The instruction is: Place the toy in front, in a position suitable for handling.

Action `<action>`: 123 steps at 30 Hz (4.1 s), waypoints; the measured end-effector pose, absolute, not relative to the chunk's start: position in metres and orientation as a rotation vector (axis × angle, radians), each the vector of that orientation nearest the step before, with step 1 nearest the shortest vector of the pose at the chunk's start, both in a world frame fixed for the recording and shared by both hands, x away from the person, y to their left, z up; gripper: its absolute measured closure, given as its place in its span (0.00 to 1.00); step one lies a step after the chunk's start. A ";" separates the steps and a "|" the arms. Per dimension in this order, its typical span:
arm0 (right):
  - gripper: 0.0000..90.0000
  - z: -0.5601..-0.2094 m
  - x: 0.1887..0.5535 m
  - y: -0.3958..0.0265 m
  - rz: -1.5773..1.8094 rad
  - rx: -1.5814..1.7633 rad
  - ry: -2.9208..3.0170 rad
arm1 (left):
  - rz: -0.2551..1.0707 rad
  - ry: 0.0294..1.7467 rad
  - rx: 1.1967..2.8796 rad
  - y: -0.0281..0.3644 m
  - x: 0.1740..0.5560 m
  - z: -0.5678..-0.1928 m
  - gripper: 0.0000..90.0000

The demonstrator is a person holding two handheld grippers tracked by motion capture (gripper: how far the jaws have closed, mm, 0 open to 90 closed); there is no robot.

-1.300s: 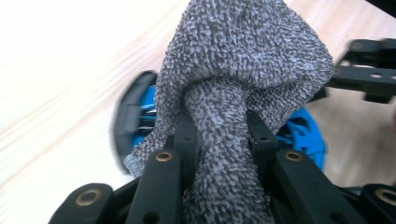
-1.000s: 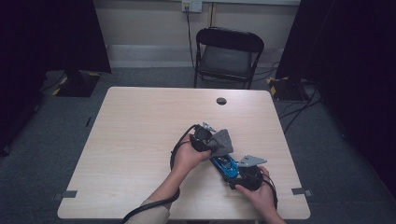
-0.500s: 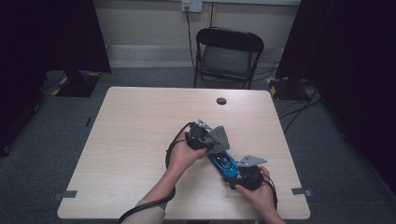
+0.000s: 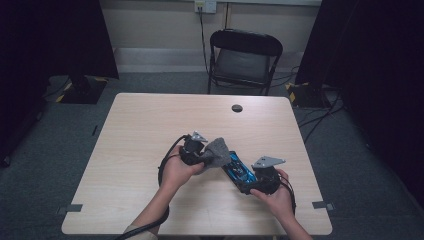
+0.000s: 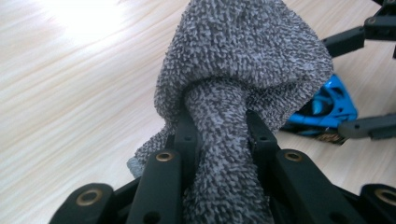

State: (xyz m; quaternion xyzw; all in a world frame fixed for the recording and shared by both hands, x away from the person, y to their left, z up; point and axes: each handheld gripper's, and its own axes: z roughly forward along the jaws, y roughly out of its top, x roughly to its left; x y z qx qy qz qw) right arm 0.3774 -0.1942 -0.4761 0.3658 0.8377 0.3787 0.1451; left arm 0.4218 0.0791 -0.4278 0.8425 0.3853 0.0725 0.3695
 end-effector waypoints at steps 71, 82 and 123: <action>0.28 -0.495 0.375 -0.185 1.062 0.997 2.484 | 0.145 1.040 2.249 0.037 0.445 -0.463 0.80; 0.28 -0.495 0.376 -0.183 1.056 0.991 2.483 | 0.120 1.015 2.255 0.055 0.425 -0.463 0.81; 0.28 -0.496 0.376 -0.181 1.048 0.976 2.475 | 0.148 0.995 2.243 0.061 0.425 -0.463 0.80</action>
